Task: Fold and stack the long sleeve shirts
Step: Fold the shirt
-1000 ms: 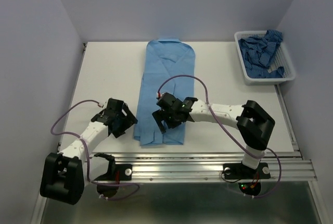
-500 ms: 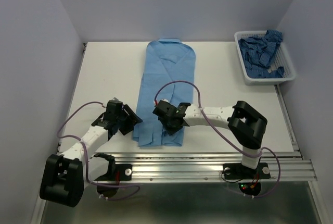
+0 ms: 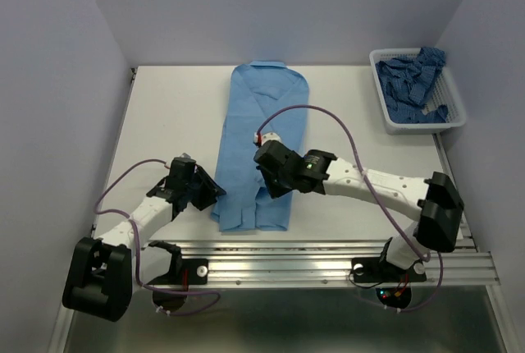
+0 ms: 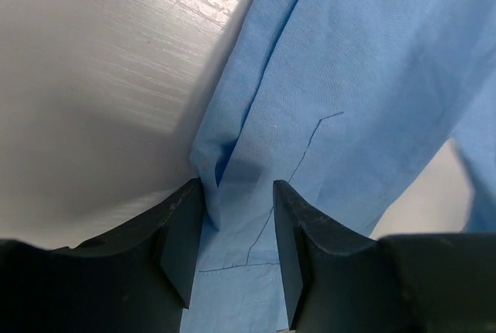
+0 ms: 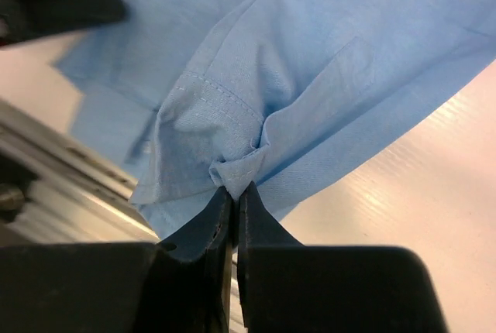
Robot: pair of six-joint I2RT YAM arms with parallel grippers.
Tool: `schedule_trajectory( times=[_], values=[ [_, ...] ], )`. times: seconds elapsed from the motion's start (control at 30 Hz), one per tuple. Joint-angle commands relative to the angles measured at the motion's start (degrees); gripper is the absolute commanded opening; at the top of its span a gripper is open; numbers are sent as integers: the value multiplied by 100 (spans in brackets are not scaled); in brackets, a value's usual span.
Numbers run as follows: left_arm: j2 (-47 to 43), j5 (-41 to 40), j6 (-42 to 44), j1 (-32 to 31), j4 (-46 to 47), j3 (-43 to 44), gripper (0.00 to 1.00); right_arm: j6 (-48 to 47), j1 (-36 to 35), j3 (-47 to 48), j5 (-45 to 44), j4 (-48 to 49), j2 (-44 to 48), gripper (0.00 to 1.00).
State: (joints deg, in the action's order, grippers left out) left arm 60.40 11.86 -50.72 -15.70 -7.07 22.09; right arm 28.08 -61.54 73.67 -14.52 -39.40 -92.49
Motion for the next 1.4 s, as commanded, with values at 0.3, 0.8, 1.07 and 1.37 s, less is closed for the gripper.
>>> schedule_trajectory(
  times=[0.3,0.8,1.07,1.37],
  values=[
    [51,141,1,-38,127,-3,50,128,-16,588,1277,46,1100,1],
    [-169,212,88,-47,-251,112,50,243,-69,-995,2032,1891,136,1],
    [-292,220,71,-47,-436,33,51,198,-183,-986,1919,1901,-166,77],
    [-319,440,255,-73,-357,-187,52,1287,-183,-2003,1101,1269,1345,81]
  ],
)
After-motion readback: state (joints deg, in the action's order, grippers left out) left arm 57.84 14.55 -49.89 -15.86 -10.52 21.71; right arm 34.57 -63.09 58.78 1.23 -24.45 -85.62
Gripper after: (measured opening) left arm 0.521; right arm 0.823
